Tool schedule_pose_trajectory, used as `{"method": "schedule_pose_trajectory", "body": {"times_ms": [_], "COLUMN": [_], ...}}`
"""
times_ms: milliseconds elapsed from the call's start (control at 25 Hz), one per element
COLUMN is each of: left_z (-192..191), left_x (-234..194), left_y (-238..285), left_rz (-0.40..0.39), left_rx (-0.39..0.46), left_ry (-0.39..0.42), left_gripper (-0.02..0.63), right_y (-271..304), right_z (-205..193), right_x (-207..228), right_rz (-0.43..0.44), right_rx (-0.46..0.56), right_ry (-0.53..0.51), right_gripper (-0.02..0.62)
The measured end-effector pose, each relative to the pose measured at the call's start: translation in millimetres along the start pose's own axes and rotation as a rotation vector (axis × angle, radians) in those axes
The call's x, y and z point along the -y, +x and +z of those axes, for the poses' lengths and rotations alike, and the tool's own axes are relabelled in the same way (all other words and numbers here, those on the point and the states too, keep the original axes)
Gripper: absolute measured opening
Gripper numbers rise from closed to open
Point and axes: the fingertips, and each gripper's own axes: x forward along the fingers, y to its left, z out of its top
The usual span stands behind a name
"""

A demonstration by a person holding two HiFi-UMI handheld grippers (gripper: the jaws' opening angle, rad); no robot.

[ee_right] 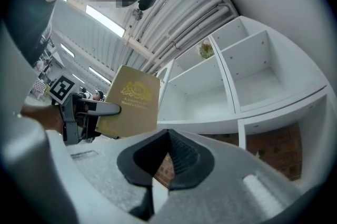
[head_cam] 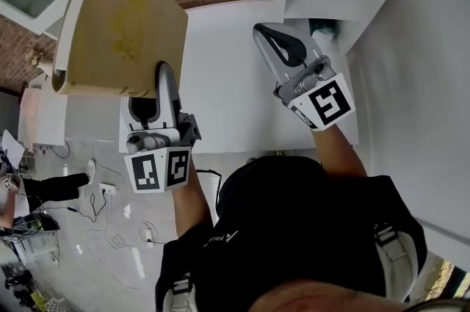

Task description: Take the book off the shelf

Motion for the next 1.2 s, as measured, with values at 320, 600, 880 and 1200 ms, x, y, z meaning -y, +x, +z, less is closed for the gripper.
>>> {"method": "schedule_pose_trajectory", "body": {"times_ms": [320, 600, 880, 1200], "left_z": [-9.0, -12.6, -12.6, -11.1], "left_x": [10.2, 6.5, 4.9, 7.3], "left_y": [2.1, 3.3, 4.2, 5.1], "left_rz": [-0.034, -0.041, -0.042, -0.045], "left_rx": [-0.006, -0.013, -0.009, -0.002], "left_ry": [0.03, 0.017, 0.012, 0.014], "left_gripper": [0.19, 0.19, 0.19, 0.19], "right_y": [2.1, 1.6, -1.8, -0.4], "right_z": [-5.5, -2.9, -3.3, -3.2], "right_x": [4.5, 3.5, 5.2, 5.5], "right_rz": [-0.022, -0.03, -0.041, -0.039], "right_rx": [-0.017, -0.024, -0.026, -0.029], "right_ry": [-0.013, -0.02, -0.022, -0.012], "right_gripper": [0.0, 0.0, 0.0, 0.0]}}
